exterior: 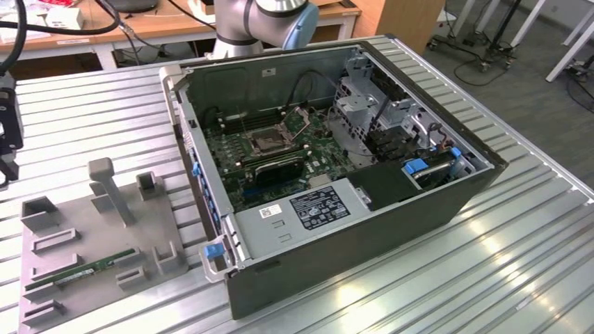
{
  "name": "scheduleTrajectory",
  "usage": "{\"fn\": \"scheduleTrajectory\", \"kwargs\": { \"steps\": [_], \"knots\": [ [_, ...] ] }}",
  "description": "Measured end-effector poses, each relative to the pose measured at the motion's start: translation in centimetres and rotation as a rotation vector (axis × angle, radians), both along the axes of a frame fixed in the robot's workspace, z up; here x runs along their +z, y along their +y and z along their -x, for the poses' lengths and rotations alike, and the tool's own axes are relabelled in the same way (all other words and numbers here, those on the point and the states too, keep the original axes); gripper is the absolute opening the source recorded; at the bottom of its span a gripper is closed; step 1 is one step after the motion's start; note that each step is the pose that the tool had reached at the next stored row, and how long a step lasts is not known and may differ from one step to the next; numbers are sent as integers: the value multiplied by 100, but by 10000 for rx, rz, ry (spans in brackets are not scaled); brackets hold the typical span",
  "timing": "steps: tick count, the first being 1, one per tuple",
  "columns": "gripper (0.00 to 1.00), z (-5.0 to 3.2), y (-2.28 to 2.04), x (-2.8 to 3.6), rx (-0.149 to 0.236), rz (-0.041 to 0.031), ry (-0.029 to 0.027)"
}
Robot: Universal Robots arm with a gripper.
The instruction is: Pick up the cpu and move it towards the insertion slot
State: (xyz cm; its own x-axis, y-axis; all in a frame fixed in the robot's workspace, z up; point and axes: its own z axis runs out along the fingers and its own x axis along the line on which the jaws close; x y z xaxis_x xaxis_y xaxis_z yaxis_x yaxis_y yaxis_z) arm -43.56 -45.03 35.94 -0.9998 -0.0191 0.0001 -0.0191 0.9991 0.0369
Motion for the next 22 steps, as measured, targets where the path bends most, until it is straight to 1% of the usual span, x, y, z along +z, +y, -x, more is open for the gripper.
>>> {"fn": "scheduleTrajectory", "kwargs": {
  "steps": [5, 15, 22],
  "knots": [
    [55, -53, 0, 0, 0, -1, -1],
    [55, -59, 0, -1, 0, -1, -1],
    [55, -107, 0, 0, 1, -1, -1]
  ]
}}
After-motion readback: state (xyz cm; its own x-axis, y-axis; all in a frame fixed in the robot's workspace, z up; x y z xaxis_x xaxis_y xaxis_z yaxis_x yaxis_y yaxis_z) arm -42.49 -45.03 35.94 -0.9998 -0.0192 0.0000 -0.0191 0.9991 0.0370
